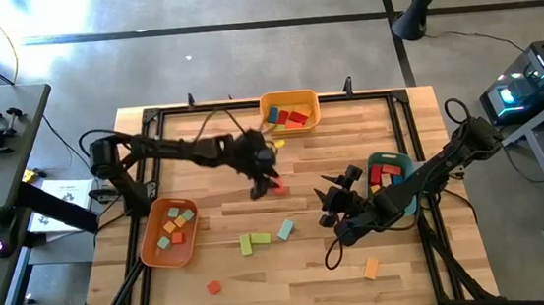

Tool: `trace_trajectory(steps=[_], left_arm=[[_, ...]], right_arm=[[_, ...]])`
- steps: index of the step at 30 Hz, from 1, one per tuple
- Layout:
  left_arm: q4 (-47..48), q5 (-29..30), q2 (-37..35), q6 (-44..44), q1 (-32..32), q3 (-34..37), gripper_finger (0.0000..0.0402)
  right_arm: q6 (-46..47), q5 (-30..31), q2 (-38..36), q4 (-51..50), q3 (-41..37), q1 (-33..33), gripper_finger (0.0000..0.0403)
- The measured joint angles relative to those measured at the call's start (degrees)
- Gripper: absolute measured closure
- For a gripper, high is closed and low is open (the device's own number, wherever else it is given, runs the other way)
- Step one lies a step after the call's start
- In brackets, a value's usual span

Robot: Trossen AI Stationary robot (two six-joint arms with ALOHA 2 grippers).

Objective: Sort blocks by size
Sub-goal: Put the orange thick rectangular block into the blue bin

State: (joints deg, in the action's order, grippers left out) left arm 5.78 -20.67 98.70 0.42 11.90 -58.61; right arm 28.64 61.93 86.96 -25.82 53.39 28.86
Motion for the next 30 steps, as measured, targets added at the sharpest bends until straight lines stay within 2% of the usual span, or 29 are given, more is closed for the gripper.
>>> trace_trajectory(steps=[4, 6, 9, 11, 18, 25, 30], left_arm=[[-5.49, 0.47, -0.02, 11.45, -6.47, 0.00, 0.0242], [-7.66, 3.40, -0.02, 13.88, -8.96, 0.00, 0.0242], [-10.37, 10.32, 0.27, 14.28, -11.25, 0.00, 0.0240], [-12.16, 12.52, 1.14, 14.03, -12.07, -0.02, 0.0235], [-16.85, 12.00, 8.57, 12.10, -12.87, -0.07, 0.0177], [-13.97, 12.51, 14.98, 17.84, -10.71, -5.52, 0.0102], [-3.09, 12.50, 18.73, 24.23, -9.09, -11.83, 0.0088]], right_arm=[[0.00, 0.00, 0.00, 0.00, 0.02, 0.00, 0.0211], [-0.07, 0.00, 0.00, 0.00, 0.00, 0.09, 0.0211], [-0.46, 0.67, 0.00, -0.06, 0.00, 0.81, 0.0211], [-0.48, 1.48, -0.04, -0.72, 0.00, 1.66, 0.0211], [0.71, 4.00, -1.45, -4.94, 0.00, 5.55, 0.0211], [2.56, 5.18, -4.22, -6.40, 0.00, 6.82, 0.0211], [3.02, 5.30, -4.24, -6.62, 0.00, 6.82, 0.0211]])
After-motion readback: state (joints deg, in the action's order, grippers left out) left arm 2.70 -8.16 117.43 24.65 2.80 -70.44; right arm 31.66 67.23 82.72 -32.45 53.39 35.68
